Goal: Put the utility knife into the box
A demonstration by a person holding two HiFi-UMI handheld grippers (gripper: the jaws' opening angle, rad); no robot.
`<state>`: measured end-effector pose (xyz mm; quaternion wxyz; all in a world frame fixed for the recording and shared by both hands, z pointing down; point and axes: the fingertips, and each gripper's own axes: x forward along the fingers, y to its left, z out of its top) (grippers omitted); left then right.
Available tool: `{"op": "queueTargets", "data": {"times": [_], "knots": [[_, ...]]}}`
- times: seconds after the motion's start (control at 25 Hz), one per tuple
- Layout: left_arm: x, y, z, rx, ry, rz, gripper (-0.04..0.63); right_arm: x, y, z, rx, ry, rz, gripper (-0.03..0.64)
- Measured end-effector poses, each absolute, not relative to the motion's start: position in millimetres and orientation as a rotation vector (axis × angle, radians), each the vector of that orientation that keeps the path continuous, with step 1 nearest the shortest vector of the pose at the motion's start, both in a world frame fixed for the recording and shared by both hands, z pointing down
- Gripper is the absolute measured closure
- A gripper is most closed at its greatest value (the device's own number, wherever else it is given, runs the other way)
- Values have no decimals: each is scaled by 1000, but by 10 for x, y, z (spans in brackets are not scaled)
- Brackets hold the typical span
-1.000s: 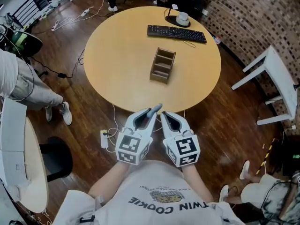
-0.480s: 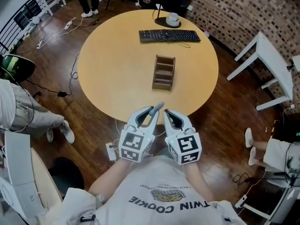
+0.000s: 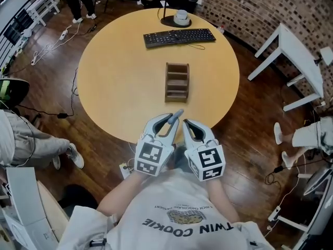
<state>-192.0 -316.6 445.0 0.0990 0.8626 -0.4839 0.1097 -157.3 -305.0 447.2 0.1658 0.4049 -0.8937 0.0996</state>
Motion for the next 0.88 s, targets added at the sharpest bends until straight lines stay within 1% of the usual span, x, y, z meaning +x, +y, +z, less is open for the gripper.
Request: {"op": "queueTargets", "data": {"times": [0.44,0.88], "knots": [[-1897,-3804,4714,2601,-1405,507,523,-1493,-3606,4675,1142,-2539,313,614],[-1774,-4189,5011,2713,-1245,914,522,-1319,-3927,4823,1149,-2525,352,614]]}}
